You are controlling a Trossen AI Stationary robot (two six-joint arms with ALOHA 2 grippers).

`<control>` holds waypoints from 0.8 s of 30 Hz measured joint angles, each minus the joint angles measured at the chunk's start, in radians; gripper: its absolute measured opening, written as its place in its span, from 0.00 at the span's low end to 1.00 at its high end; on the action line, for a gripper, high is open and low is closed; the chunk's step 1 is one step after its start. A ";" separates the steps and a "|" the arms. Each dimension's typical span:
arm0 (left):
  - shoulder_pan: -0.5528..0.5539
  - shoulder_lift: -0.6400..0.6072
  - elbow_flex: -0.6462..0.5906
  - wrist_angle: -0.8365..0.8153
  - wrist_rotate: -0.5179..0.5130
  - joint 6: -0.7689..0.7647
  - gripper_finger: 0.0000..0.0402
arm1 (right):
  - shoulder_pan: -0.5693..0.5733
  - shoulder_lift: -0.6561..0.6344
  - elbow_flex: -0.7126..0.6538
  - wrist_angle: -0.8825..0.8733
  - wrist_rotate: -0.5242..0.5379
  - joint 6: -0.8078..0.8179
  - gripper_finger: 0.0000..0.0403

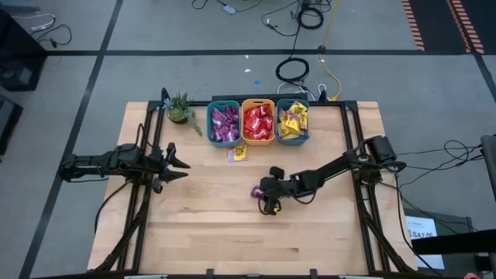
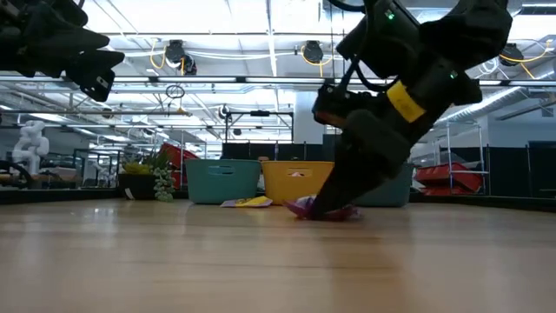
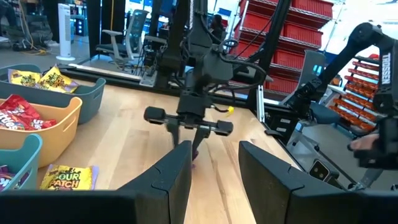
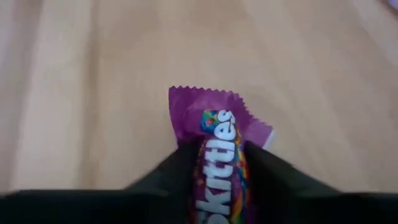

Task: Sort candy
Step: Put the violet candy into the blue bin

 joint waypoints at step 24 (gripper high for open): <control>0.000 0.000 0.000 0.005 0.000 0.000 0.35 | -0.474 0.223 1.114 -0.296 0.032 -0.438 0.12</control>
